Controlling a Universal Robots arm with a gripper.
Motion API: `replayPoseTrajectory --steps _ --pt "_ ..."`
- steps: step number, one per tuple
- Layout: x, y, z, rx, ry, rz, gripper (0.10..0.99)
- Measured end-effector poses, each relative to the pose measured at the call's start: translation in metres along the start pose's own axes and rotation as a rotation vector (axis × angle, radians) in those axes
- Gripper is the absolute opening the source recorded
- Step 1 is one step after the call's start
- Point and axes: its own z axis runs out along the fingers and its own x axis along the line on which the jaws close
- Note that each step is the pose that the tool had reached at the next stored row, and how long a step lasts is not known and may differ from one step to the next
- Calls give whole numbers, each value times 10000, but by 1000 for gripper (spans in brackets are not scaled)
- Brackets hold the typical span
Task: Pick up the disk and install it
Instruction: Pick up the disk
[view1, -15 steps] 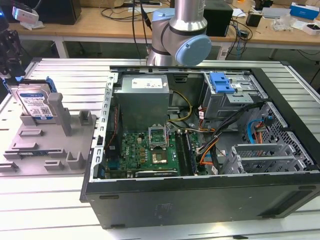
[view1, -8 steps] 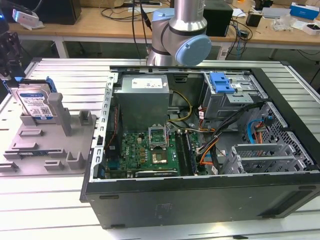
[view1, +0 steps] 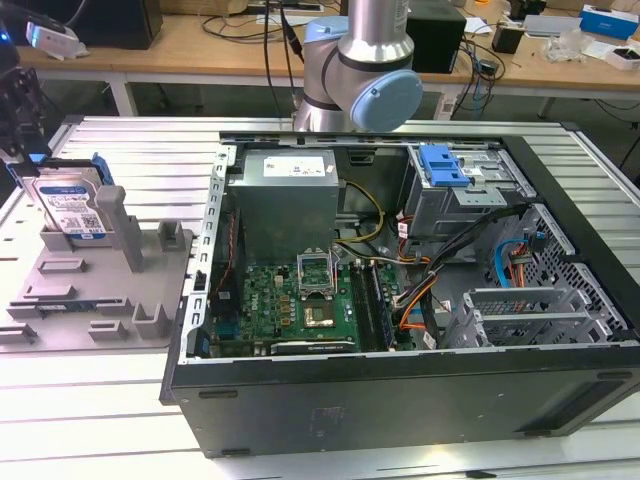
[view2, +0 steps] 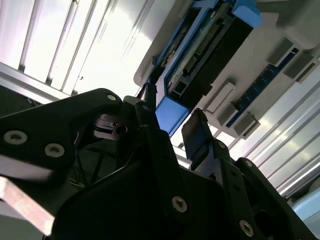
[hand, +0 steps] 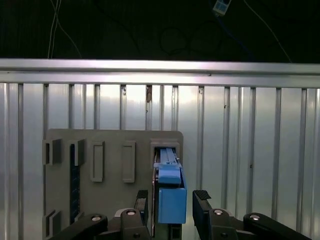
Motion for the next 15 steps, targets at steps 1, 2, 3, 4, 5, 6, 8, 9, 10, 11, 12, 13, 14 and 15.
replayPoseTrajectory --steps 1,2,3,4,5,6,8,9,10,11,12,13,14,15 --pt "0 0 4 -1 0 -7 482" --pt "0 0 7 -3 0 -14 482" --pt "0 0 10 -4 0 -19 482" --pt "0 0 13 -6 0 -25 482" --pt "-1 0 19 -8 -1 -32 482" --pt "-1 0 23 -7 -1 -35 482" --pt "-1 0 31 -7 -1 -39 482" --pt "-1 0 33 -7 0 -39 482" --pt "-1 0 35 -7 -1 -39 482" --pt "-1 -1 37 -6 -1 -39 482" --pt "-1 -2 39 -7 -1 -38 482" --pt "-1 -4 43 -5 -2 -39 482" --pt "-1 -6 45 -5 -1 -39 482" --pt "-1 -9 49 -4 -2 -39 482"
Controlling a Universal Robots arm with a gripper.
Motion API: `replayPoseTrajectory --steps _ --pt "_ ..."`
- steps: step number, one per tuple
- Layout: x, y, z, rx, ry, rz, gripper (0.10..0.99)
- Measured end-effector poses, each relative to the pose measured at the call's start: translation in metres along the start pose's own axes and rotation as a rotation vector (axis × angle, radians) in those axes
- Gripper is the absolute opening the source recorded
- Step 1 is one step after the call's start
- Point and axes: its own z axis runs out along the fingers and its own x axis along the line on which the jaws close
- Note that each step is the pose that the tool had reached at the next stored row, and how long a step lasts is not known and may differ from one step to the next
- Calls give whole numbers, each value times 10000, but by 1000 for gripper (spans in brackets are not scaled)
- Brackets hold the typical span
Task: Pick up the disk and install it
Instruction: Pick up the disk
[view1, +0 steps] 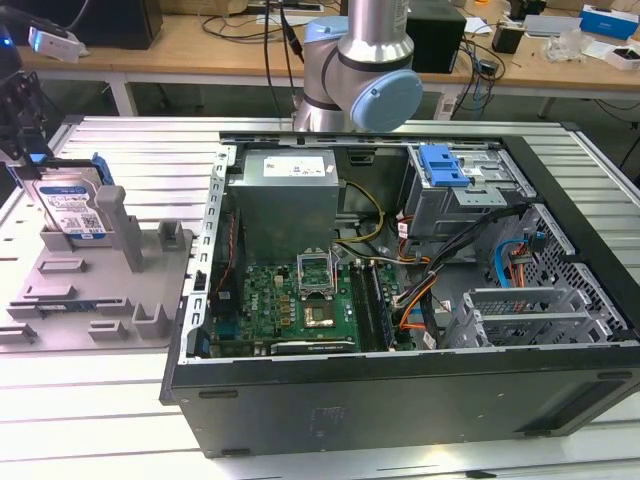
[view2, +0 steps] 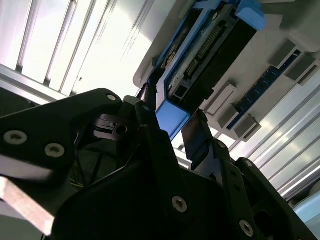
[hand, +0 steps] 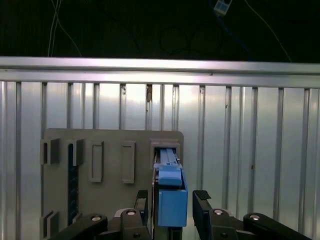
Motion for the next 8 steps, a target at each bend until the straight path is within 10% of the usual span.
replayPoseTrajectory --steps 8 --pt "0 -16 38 -99 -1 -2 482"
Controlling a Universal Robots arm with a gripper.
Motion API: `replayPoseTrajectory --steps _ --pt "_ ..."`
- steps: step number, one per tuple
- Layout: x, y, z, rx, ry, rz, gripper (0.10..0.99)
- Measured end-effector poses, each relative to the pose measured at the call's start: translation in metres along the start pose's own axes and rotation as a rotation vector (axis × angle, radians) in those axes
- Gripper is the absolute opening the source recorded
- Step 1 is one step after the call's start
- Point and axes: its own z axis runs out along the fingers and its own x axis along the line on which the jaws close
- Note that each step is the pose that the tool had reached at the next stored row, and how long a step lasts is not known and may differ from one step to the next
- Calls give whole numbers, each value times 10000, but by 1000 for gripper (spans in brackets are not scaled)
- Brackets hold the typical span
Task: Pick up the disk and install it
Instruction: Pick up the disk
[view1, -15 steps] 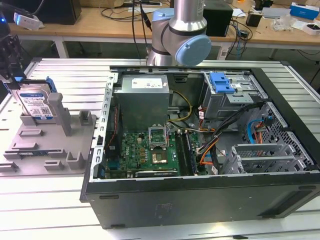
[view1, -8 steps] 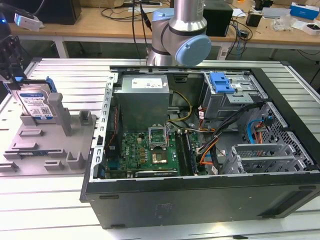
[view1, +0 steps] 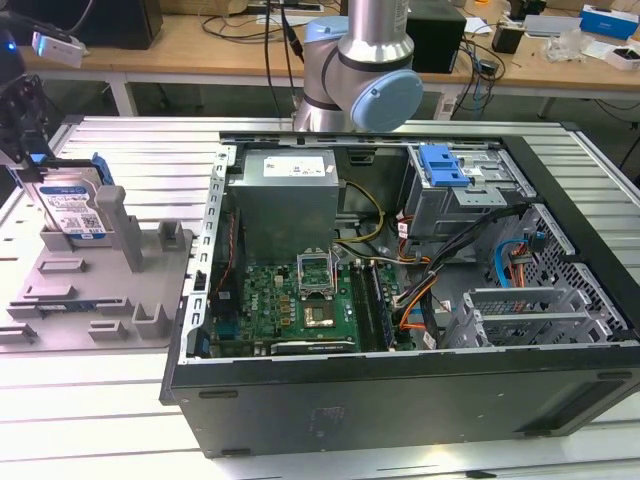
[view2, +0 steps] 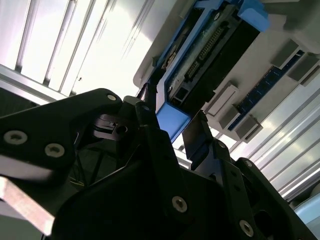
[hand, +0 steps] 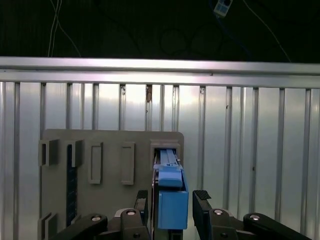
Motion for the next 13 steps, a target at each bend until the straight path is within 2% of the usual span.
replayPoseTrajectory --steps 13 --pt "-1 -5 47 2 -1 -4 482"
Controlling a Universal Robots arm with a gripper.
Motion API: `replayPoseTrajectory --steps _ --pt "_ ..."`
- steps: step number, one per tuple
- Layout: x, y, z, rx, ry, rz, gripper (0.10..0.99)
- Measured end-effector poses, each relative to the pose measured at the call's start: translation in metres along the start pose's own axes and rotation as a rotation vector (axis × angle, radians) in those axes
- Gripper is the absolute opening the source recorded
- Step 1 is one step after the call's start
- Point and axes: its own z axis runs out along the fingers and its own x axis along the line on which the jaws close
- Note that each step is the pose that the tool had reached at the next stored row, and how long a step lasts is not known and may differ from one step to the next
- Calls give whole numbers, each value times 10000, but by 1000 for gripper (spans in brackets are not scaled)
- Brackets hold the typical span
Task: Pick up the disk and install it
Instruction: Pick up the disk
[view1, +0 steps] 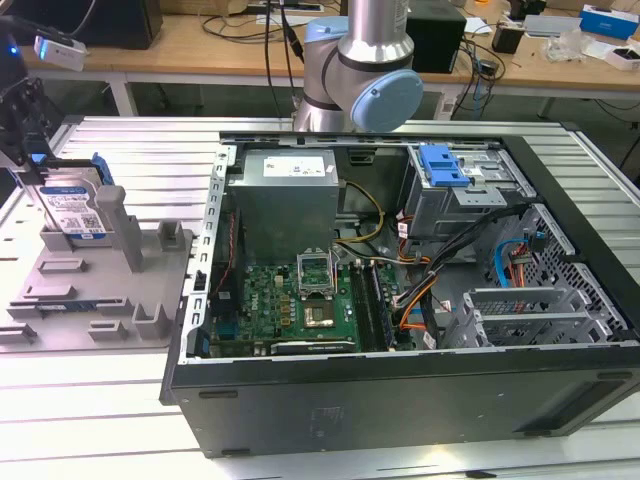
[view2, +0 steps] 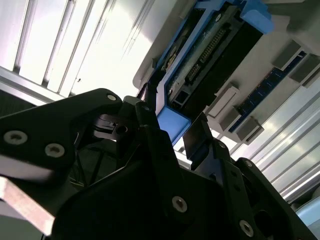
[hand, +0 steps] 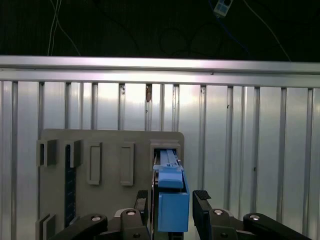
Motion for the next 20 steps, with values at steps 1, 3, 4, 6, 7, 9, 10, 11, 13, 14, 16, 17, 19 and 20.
replayPoseTrajectory --steps 1,3,4,6,7,9,10,11,13,14,16,17,19,20 --pt "0 0 5 0 0 0 482" --pt "0 0 17 0 0 -1 482" --pt "0 0 22 0 0 -2 482" --pt "-1 0 33 -1 0 -3 482" --pt "-1 0 40 -1 0 -3 482" --pt "-1 0 49 0 0 -4 482" --pt "-1 0 53 -1 0 -5 482" --pt "-1 0 57 0 0 -5 482" --pt "-1 0 67 0 0 -5 482" --pt "-1 0 71 0 0 -6 482" --pt "-1 0 79 -1 0 -7 482" --pt "-1 0 82 -1 0 -7 482" --pt "-1 0 84 -1 0 -7 482" --pt "-1 0 85 -1 1 -8 482"
